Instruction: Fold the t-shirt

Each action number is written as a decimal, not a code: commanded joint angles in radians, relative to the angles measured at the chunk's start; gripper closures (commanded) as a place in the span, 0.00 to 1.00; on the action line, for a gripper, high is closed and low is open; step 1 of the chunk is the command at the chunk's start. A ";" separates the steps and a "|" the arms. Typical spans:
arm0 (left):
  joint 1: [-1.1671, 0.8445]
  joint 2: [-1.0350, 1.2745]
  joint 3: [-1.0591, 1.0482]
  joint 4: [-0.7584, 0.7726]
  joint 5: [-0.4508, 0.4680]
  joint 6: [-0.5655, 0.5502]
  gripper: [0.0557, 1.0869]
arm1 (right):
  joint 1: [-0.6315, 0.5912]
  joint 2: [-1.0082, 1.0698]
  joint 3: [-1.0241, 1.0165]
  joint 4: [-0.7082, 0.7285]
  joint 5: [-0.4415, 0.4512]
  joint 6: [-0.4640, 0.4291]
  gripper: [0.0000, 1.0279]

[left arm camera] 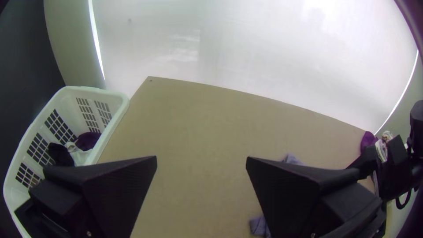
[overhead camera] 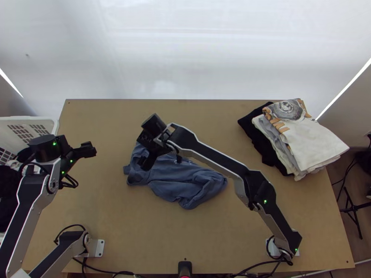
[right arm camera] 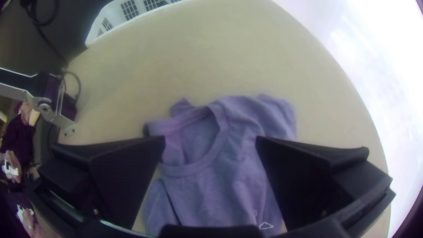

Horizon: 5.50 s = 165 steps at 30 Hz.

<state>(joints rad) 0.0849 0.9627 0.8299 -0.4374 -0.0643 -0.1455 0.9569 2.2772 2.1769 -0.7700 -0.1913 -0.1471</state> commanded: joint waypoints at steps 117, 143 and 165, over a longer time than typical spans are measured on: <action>-0.025 0.219 0.167 0.117 -0.051 0.001 0.04 | -0.070 -0.235 -0.506 0.212 -0.056 -0.169 0.41; -0.036 0.219 0.176 0.098 -0.051 -0.005 0.04 | -0.096 -0.191 -0.528 0.324 -0.030 -0.161 0.48; -0.043 0.229 0.192 0.095 -0.049 -0.016 0.04 | -0.202 -0.416 -0.585 0.394 -0.062 0.073 0.97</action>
<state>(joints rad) 0.0483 1.1892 1.0222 -0.3424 -0.1146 -0.1539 0.8070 2.0285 1.6363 -0.3878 -0.2245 -0.2276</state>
